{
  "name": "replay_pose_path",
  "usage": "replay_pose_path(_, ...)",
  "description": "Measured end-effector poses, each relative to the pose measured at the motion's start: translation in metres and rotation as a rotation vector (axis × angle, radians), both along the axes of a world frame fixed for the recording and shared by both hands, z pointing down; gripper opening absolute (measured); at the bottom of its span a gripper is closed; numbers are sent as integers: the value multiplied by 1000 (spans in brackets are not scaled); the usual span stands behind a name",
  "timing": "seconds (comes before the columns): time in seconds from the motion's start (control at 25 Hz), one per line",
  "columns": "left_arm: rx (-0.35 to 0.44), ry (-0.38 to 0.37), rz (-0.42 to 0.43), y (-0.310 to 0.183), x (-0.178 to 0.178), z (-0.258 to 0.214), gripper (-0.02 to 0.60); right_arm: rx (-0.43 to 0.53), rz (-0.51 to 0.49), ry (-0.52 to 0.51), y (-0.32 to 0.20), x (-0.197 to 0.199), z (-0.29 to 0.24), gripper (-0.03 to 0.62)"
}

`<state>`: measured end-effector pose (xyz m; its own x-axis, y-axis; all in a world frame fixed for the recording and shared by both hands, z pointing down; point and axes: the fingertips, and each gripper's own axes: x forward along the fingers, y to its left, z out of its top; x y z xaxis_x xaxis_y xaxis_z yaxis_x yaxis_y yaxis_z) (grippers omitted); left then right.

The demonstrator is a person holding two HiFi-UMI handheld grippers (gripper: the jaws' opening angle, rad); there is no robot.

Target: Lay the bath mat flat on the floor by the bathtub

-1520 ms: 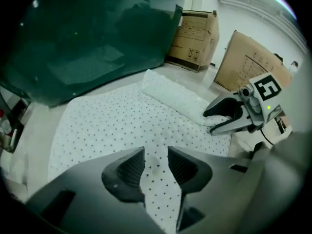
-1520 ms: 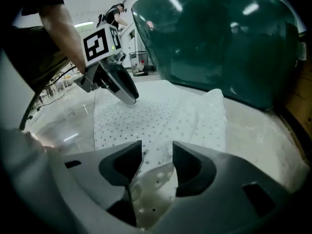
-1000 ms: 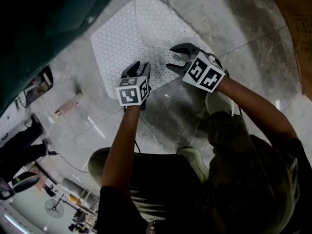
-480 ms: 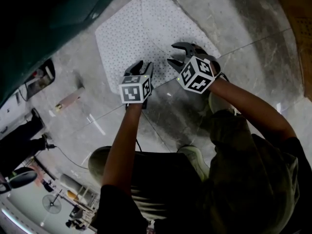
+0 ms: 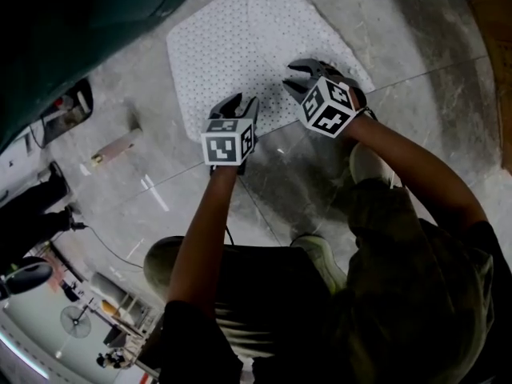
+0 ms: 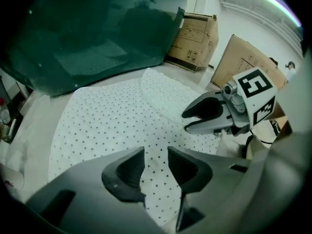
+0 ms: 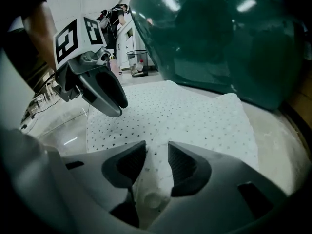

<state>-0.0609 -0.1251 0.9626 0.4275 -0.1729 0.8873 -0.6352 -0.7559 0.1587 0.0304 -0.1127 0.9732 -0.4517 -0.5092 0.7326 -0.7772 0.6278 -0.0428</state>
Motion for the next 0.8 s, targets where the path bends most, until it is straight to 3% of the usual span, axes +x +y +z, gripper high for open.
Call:
replay_pose_path(0.12, 4, 2, -3, 0, -2, -1, 161, -12, -11, -15, -2, 4, -4, 146)
replay_pose_path(0.2, 3, 1, 0, 2, -3, -1, 161, -4, -17, -22, -3, 6, -6, 44)
replay_pose_path(0.4, -2, -8, 11, 5, -4, 4, 161, -37, 35, -130, -5, 10, -12, 32)
replay_pose_path(0.56, -3, 7, 9, 1, 2, 0, 161, -25, 160, -266, -13, 30, -41, 31)
replay_pose_path(0.8, 7, 1, 19, 0, 8, 0, 161, 75, 379, -518, -17, 102, -95, 31)
